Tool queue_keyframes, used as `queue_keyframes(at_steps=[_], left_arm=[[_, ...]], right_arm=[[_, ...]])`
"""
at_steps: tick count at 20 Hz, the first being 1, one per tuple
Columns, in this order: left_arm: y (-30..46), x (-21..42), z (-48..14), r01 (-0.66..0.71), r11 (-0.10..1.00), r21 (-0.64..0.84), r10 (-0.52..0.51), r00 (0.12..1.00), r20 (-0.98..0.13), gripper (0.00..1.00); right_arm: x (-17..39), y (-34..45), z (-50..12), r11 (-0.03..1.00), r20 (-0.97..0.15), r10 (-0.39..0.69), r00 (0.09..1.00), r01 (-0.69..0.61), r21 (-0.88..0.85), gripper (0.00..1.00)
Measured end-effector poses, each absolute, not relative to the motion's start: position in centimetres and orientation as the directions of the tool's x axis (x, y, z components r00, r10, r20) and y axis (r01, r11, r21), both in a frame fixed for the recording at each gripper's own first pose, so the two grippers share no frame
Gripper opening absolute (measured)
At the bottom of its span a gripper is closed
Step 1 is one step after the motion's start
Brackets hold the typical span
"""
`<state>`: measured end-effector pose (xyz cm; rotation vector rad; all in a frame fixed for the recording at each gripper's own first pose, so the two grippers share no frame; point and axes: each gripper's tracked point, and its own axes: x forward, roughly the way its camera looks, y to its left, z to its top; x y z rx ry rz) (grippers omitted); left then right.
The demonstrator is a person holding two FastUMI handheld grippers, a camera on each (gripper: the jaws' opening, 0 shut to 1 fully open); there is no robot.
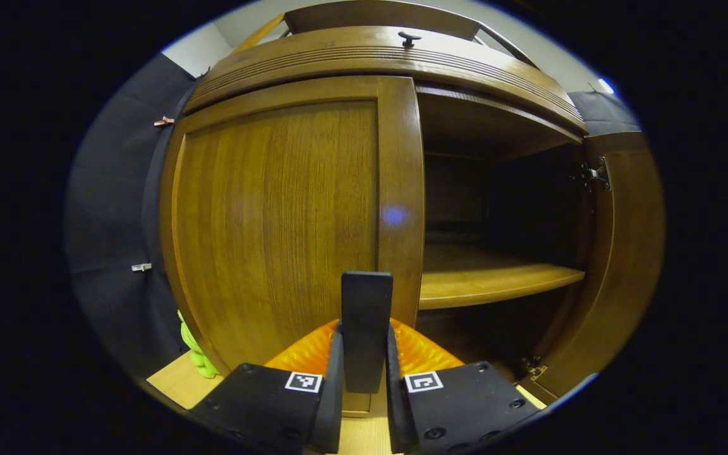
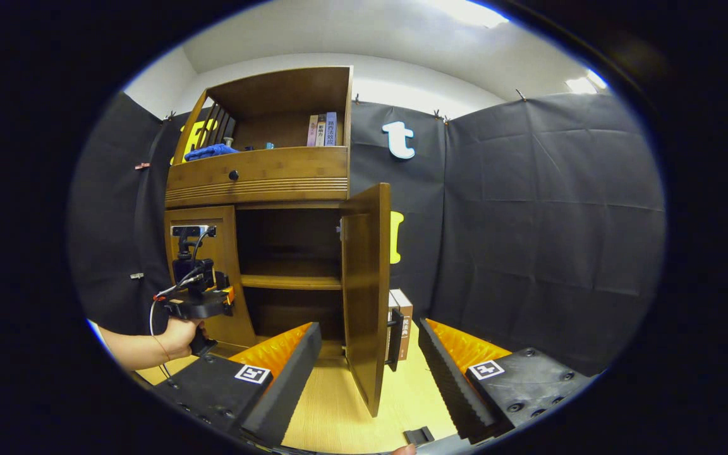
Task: Open the right door of the double-door shoe cabinet with the right hand, and open the left door with the left hand.
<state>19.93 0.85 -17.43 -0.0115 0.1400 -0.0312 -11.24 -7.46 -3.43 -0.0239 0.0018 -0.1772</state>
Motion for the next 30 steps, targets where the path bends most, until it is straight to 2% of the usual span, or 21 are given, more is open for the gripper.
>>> queue_keyframes(at_steps=[1, 2, 7, 16, 25, 26, 27, 28, 29, 30], left_arm=[[1.0, 19.4, -17.6, 0.032, 0.999, -0.008, -0.033, 0.99, -0.14, 0.33], [1.1, 18.6, -17.5, 0.033, 0.999, -0.003, -0.033, 0.989, -0.142, 0.32], [2.6, 13.9, -17.4, 0.047, 0.999, -0.015, -0.048, 0.987, -0.152, 0.31], [7.4, 6.4, -17.3, 0.049, 0.999, -0.013, -0.051, 0.986, -0.157, 0.29], [12.8, 2.3, -17.3, 0.007, 1.0, -0.03, -0.011, 0.988, -0.153, 0.25], [13.4, 2.0, -17.3, -0.001, 0.999, -0.035, -0.004, 0.988, -0.154, 0.24], [14.0, 1.6, -17.2, -0.012, 0.999, -0.042, 0.006, 0.988, -0.152, 0.22], [14.7, 1.3, -17.1, -0.021, 0.999, -0.047, 0.014, 0.988, -0.151, 0.22], [15.2, 1.1, -17.2, -0.026, 0.998, -0.049, 0.018, 0.988, -0.151, 0.21], [15.8, 0.9, -17.2, -0.031, 0.998, -0.048, 0.023, 0.988, -0.153, 0.2]], right_arm=[[-11.5, -7.1, -3.3, 0.984, 0.002, -0.176, 0.984, 0.176, -0.024, 0.95], [-11.6, -6.8, -3.3, 0.984, 0.005, -0.177, 0.984, 0.177, -0.026, 0.98], [-12.2, -5.2, -3.2, 0.985, 0.011, -0.169, 0.986, 0.169, -0.022, 1.0], [-11.3, -2.2, -2.7, 0.99, 0.028, -0.135, 0.99, 0.137, -0.038, 0.98], [-10.9, 0.9, -2.9, 0.995, 0.039, -0.089, 0.995, 0.09, -0.045, 0.98], [-10.8, 1.2, -2.8, 0.995, 0.041, -0.085, 0.996, 0.087, -0.043, 0.94], [-10.7, 1.5, -2.8, 0.996, 0.04, -0.08, 0.996, 0.081, -0.04, 0.94], [-10.6, 1.7, -2.9, 0.996, 0.041, -0.077, 0.996, 0.078, -0.036, 0.99], [-10.5, 2.0, -2.9, 0.997, 0.039, -0.071, 0.997, 0.072, -0.03, 0.94], [-10.4, 2.4, -3.0, 0.997, 0.038, -0.067, 0.997, 0.068, -0.025, 0.94]])
